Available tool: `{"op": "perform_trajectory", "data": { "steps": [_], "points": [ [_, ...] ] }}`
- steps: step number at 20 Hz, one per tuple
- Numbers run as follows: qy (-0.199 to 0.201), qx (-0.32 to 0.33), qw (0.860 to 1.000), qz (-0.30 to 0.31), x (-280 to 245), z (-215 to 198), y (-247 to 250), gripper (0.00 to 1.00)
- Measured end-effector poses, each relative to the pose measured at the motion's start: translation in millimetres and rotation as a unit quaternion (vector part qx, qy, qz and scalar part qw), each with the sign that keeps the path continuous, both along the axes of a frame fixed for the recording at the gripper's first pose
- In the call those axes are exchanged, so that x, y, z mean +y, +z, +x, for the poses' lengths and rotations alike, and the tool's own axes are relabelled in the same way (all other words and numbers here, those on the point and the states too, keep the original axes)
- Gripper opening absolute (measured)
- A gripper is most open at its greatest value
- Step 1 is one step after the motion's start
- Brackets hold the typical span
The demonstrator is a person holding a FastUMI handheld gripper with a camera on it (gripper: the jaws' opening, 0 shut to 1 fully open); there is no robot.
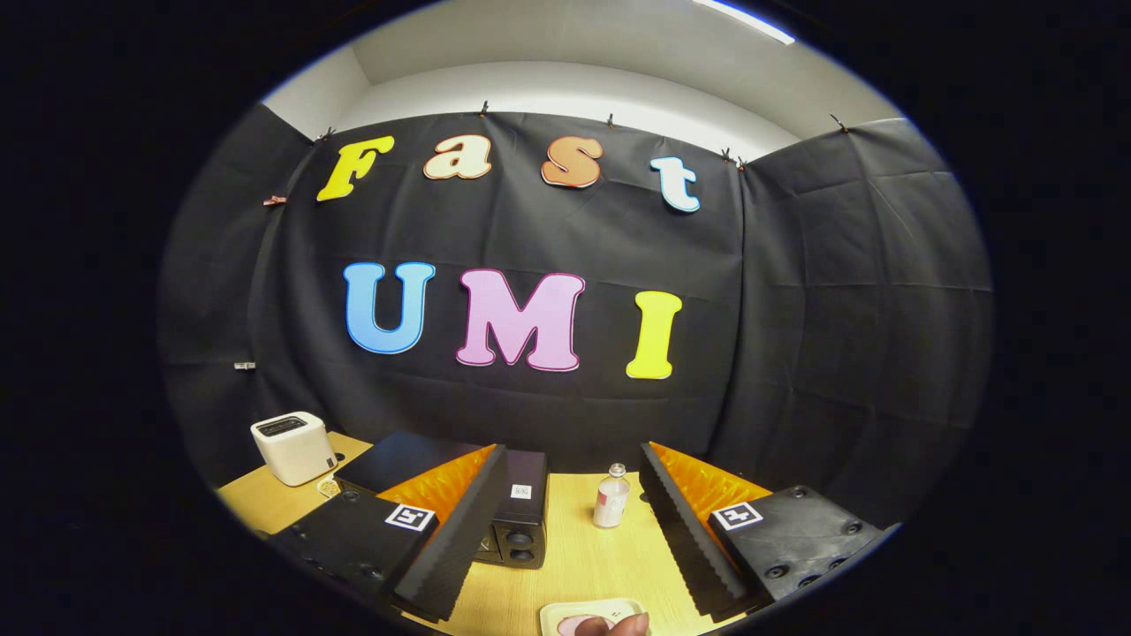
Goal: Open the toaster oven, put the food inside, and close the toaster oven door.
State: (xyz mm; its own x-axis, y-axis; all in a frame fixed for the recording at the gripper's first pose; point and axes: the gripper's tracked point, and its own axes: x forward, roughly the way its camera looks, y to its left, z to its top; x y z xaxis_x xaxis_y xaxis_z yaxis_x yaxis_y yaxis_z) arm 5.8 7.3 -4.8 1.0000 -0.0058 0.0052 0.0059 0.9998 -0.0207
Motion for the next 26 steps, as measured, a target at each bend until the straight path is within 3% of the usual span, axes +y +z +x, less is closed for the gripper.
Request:
{"op": "perform_trajectory", "data": {
  "steps": [6,14,20,26],
  "points": [
    [0.007,-0.006,1.000,0.002,32.8,7.5,-5.7,0.98],
    [0.051,-0.025,0.998,-0.002,152.7,21.6,-30.3,0.98],
    [0.053,0.020,0.998,0.016,206.2,55.3,-80.9,0.98],
    [0.044,0.097,0.994,0.022,226.3,85.9,-146.2,0.98]
  ]
}}
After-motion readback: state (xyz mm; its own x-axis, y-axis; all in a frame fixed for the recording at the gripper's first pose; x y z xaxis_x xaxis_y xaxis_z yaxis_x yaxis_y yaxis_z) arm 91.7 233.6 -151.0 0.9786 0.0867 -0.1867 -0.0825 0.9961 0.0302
